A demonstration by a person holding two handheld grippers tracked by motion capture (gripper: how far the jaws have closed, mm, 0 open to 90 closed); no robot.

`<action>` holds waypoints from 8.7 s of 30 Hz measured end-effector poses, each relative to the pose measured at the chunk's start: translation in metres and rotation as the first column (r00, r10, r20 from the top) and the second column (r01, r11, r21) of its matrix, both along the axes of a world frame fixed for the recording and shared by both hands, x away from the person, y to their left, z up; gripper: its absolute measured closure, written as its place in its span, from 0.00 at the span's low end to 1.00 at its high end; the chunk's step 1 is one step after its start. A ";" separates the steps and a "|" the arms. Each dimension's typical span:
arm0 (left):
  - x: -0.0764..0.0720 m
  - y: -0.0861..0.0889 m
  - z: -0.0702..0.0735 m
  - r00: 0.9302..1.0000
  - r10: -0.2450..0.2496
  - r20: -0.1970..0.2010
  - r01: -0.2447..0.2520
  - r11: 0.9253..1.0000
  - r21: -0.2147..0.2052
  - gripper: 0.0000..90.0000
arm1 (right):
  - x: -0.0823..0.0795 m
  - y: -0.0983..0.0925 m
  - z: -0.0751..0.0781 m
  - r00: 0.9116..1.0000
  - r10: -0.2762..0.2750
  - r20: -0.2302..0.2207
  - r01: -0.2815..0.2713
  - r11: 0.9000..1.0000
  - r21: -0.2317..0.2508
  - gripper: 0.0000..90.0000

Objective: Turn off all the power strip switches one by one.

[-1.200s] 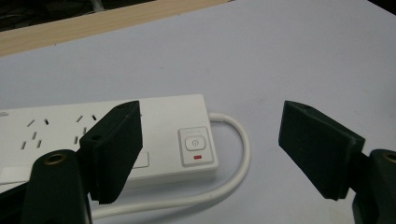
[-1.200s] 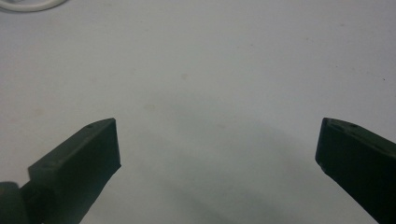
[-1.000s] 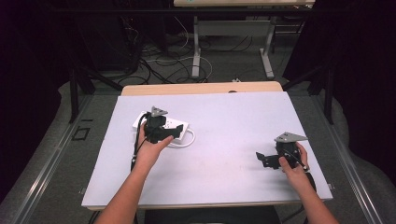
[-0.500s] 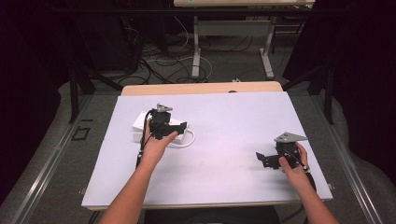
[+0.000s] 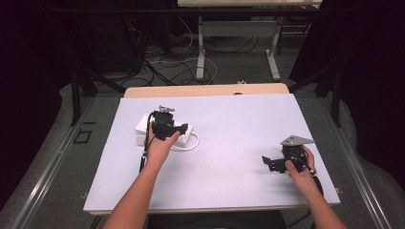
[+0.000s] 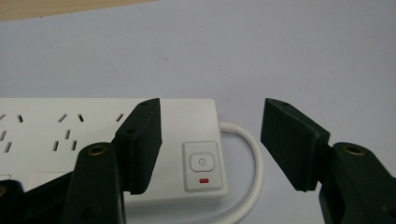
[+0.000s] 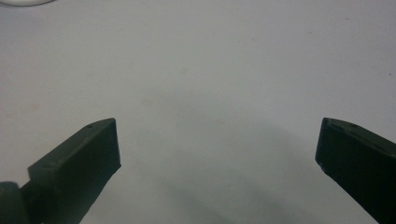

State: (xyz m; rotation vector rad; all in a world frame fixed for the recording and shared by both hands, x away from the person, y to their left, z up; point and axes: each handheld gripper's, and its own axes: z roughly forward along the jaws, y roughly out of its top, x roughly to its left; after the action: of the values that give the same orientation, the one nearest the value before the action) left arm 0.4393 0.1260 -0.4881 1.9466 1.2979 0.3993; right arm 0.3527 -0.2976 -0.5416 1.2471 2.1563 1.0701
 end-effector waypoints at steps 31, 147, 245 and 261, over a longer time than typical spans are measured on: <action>0.013 -0.004 -0.018 0.995 0.015 -0.100 -0.010 0.999 0.052 0.97 | 0.001 -0.001 -0.002 1.000 0.008 -0.006 -0.008 1.000 -0.003 0.00; 0.027 0.034 -0.009 0.979 0.102 -0.176 -0.092 0.994 0.064 1.00 | 0.002 -0.002 -0.002 1.000 0.010 0.001 -0.010 1.000 -0.011 0.00; 0.041 0.061 -0.005 0.967 0.167 -0.193 -0.153 0.985 0.082 1.00 | 0.002 -0.002 -0.003 1.000 0.011 -0.005 -0.011 1.000 -0.012 0.00; 0.045 0.071 -0.012 0.958 0.193 -0.213 -0.177 0.980 0.090 1.00 | 0.002 -0.003 -0.003 1.000 0.007 -0.005 -0.007 1.000 -0.015 0.00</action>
State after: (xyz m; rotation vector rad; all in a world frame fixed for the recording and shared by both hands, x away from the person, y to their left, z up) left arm 0.4844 0.1969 -0.5000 1.9778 1.6374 0.3306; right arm 0.3546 -0.3005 -0.5447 1.2371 2.1700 1.0534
